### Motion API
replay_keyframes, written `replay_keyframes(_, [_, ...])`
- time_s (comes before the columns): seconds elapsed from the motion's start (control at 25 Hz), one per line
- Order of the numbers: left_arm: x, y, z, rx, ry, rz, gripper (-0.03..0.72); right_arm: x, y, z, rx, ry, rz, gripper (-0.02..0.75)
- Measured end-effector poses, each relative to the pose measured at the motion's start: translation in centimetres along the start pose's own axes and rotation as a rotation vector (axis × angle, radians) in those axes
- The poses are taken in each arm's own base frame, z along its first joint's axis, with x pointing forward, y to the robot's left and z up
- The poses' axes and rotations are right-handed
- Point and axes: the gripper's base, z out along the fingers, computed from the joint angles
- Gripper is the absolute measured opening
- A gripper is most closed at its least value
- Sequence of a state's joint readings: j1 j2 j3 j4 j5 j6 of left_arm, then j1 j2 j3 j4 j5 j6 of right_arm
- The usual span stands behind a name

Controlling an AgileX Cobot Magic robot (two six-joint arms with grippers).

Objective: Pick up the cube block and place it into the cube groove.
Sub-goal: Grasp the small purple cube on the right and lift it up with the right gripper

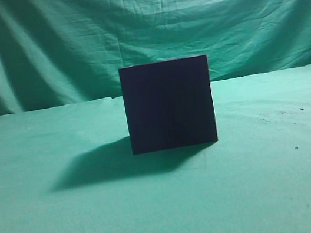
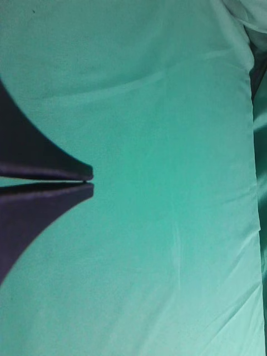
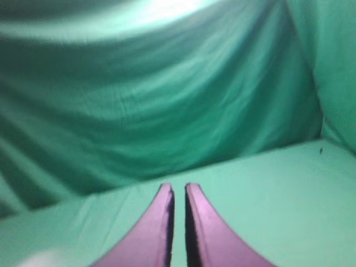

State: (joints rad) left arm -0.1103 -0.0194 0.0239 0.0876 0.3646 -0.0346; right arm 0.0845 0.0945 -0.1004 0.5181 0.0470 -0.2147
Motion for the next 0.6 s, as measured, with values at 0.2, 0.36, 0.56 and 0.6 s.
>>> replay_keyframes(0.2, [0.0,0.0,0.0,0.000,0.000,0.000,0.000,-1.7,1.4,3.3,-0.004,0.309,0.023,0.048])
replay_keyframes(0.36, [0.0,0.0,0.0,0.000,0.000,0.000,0.000,-2.2,1.8,6.7,0.017,0.478,0.035,0.048])
replay_keyframes(0.56, [0.0,0.0,0.0,0.000,0.000,0.000,0.000,-2.4,2.7,9.9,-0.061,0.758,-0.060,0.048])
replay_keyframes(0.6, [0.0,0.0,0.0,0.000,0.000,0.000,0.000,-2.5,3.0,10.6,-0.094,0.828,-0.088,0.000])
